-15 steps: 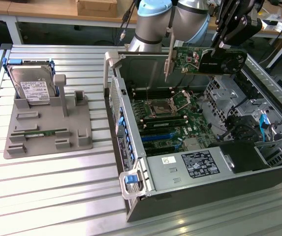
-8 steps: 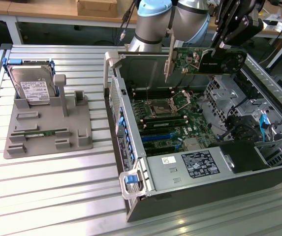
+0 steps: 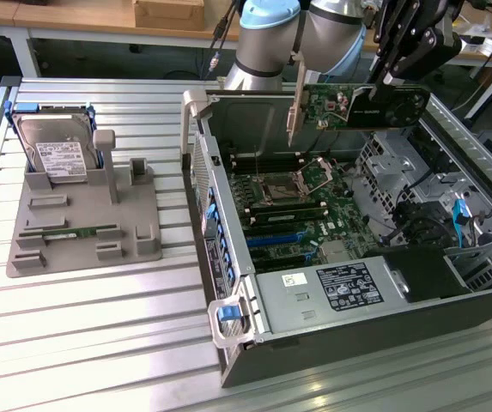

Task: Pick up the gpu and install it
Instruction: 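Insert the gpu into the slot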

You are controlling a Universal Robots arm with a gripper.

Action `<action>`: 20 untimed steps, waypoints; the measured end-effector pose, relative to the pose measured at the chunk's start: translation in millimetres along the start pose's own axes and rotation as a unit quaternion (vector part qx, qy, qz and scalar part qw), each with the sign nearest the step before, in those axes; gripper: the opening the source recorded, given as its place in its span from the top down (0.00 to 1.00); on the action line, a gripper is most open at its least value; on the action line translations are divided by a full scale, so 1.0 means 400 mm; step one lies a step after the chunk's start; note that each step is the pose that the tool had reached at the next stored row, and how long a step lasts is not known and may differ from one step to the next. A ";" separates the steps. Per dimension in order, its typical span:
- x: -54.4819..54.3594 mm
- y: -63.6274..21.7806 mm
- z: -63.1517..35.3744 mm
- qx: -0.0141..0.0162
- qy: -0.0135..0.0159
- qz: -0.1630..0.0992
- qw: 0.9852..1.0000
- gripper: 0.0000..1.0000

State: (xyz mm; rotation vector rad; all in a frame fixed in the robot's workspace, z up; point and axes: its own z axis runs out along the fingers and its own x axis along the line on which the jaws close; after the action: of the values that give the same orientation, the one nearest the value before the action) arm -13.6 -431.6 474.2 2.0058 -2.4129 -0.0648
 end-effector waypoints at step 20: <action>0.000 0.000 0.000 -0.001 0.002 -0.047 0.999 0.73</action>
State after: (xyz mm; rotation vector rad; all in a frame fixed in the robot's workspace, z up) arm -13.6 -431.6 474.1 2.1156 -2.3143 -0.0641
